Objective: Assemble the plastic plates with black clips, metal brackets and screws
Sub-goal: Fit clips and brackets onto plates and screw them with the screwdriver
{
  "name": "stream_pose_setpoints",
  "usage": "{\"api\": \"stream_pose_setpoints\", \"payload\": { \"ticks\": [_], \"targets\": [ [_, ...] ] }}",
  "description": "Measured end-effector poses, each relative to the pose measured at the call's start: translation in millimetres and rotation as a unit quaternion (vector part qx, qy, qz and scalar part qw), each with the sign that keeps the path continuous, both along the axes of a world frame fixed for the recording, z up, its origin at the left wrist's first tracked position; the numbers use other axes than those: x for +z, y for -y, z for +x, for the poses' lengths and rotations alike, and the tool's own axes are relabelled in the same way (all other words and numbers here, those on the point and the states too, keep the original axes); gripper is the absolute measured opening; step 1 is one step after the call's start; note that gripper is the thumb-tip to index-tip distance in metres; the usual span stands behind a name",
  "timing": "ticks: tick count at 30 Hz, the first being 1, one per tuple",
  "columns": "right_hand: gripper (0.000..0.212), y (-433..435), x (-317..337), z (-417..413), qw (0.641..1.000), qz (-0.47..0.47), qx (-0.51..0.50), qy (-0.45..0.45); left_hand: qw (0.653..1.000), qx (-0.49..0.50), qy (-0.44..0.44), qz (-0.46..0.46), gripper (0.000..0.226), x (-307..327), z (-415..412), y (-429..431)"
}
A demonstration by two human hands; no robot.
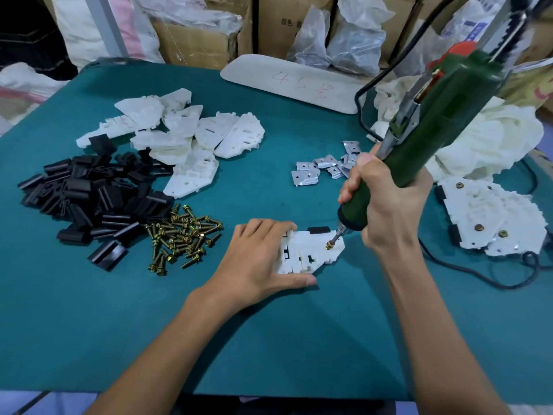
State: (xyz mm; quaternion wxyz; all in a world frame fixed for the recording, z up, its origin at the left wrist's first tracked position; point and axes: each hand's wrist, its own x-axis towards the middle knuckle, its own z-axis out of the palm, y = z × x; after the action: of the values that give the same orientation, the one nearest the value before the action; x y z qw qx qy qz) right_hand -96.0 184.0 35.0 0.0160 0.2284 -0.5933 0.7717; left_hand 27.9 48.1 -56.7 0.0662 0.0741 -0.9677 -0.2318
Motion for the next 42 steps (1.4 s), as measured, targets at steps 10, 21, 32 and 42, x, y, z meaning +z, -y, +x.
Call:
{"api": "stream_pose_setpoints", "payload": {
  "ticks": [10,21,32,42],
  "targets": [
    [0.022,5,-2,2,1.0,0.014,0.009,-0.004,0.999,0.001,-0.006,-0.042,0.097,-2,0,0],
    [0.026,8,-2,2,0.999,0.047,0.013,-0.007,0.999,0.009,-0.016,-0.04,0.092,-4,0,-1],
    [0.031,0,9,-16,0.976,0.023,0.211,0.057,1.0,-0.018,-0.02,-0.009,0.088,0,3,4],
    [0.055,-33,33,-17,0.952,0.006,0.305,0.023,0.999,-0.021,-0.02,0.026,0.094,-2,3,7]
  ]
}}
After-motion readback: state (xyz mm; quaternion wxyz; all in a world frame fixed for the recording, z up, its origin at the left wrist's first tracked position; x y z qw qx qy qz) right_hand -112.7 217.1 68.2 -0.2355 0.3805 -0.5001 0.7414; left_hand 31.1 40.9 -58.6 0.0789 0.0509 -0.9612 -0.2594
